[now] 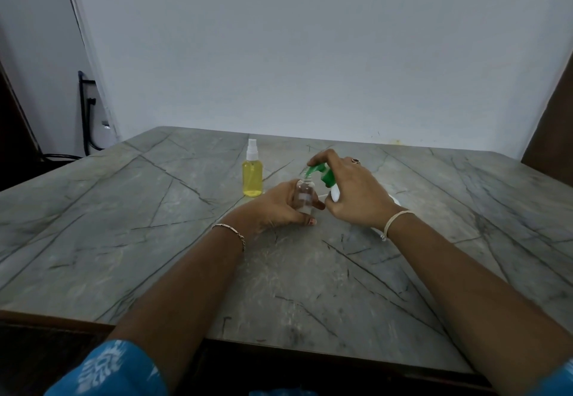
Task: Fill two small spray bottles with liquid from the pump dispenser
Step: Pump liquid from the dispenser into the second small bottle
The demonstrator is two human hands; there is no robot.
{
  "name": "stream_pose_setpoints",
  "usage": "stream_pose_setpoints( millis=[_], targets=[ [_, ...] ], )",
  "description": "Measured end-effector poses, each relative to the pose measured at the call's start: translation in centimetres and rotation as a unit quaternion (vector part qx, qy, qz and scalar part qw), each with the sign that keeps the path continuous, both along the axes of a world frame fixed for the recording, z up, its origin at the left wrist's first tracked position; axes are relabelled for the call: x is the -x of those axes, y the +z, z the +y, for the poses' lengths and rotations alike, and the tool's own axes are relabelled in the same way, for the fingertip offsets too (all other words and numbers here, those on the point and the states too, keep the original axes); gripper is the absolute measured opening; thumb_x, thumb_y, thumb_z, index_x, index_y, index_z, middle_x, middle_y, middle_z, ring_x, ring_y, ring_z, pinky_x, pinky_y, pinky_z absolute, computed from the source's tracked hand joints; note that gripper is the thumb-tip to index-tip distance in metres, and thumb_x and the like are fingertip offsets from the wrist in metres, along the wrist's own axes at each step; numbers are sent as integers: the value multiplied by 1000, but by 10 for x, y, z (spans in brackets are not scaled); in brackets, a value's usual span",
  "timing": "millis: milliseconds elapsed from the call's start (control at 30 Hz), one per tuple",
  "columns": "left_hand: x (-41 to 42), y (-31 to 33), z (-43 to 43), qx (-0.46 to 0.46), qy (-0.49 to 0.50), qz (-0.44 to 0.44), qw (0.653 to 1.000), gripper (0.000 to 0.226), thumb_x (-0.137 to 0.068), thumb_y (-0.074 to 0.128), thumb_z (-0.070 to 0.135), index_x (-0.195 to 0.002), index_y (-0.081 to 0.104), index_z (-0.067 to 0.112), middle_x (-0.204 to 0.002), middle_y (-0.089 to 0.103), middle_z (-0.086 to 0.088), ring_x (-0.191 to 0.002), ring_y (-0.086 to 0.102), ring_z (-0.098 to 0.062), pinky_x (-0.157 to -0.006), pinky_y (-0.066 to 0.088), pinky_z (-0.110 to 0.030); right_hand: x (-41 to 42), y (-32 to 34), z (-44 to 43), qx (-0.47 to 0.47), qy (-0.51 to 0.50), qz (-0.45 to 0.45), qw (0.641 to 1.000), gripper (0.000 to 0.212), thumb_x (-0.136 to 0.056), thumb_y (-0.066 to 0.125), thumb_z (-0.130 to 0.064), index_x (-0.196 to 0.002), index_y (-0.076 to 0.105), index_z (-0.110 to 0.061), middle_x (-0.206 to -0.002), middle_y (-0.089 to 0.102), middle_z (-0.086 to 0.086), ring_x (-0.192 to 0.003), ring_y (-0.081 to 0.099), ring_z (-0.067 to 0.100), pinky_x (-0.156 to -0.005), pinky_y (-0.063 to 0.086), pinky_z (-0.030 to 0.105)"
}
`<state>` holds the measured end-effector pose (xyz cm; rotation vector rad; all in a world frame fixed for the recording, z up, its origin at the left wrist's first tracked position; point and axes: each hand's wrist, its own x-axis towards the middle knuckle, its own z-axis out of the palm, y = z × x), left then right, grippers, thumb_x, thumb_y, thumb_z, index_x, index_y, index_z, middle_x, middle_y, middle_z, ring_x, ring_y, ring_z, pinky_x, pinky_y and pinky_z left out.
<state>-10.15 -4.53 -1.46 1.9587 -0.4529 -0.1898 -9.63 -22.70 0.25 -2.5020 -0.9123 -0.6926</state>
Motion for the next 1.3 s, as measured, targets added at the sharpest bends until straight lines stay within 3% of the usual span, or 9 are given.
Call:
stream_pose_setpoints(
  millis=[100,267,433,567,667,800,1000,1200,1300],
  targets=[
    [1,0,1,-2,3,-2,1000,49,-75,76,-2,-109,49,21,-97,66,8,-92,63,-2,-88,51,-22,0,-1,1,6,-1,-7,1000,63,-73,68,-17,-128,40,-28,-117,61,-1,-92,48,15,-83,48,39],
    [0,-1,1,0,5,3,1000,49,-74,77,0,-112,51,18,-102,68,5,-101,64,-10,-97,49,-30,1,-3,-3,31,-7,-6,999,72,-71,68,-19,-135,35,-34,-120,61,-2,-90,47,15,-82,47,36],
    [2,1,0,50,-17,13,999,37,-77,75,-1,-108,57,10,-97,68,2,-92,66,-9,-92,52,-26,1,-1,-2,9,-5,2,1000,65,-72,69,-15,-128,38,-31,-118,60,-3,-92,52,17,-82,50,40],
    [1,-3,-1,109,-10,21,994,28,-89,65,15,-115,61,5,-113,68,-8,-108,63,-15,-100,47,-27,-1,-2,-4,5,-5,-3,1000,63,-73,69,-17,-127,39,-30,-120,60,-3,-95,52,19,-80,46,36],
    [-1,-4,1,124,-19,32,992,23,-93,60,16,-114,62,7,-121,67,-11,-114,62,-16,-103,46,-27,-1,-3,-3,19,-3,-4,1000,68,-71,66,-16,-131,37,-33,-119,61,-4,-92,51,17,-80,45,36],
    [-3,-6,3,131,-25,30,991,33,-91,62,16,-119,60,0,-124,65,-14,-121,58,-21,-109,41,-36,-1,-3,-3,22,4,5,1000,70,-71,64,-17,-133,36,-34,-121,61,-3,-90,50,16,-82,46,37],
    [-3,-5,3,150,-22,50,987,30,-88,65,11,-118,61,11,-115,69,-4,-114,61,-16,-109,41,-38,-1,0,0,-7,24,14,1000,59,-74,65,-15,-126,39,-29,-120,60,-4,-99,55,20,-84,49,43],
    [-5,-7,5,176,-20,58,982,37,-85,68,9,-120,57,10,-120,67,-10,-118,60,-21,-109,42,-39,-1,-3,-2,25,11,5,1000,70,-72,64,-15,-134,37,-33,-119,61,-4,-90,49,14,-76,40,31],
    [-5,-7,4,176,-20,55,983,46,-78,73,15,-121,57,7,-116,67,-10,-115,61,-20,-109,41,-41,0,-2,-3,24,12,7,1000,70,-72,64,-14,-134,37,-32,-121,60,-4,-89,49,15,-77,43,32]
  ],
)
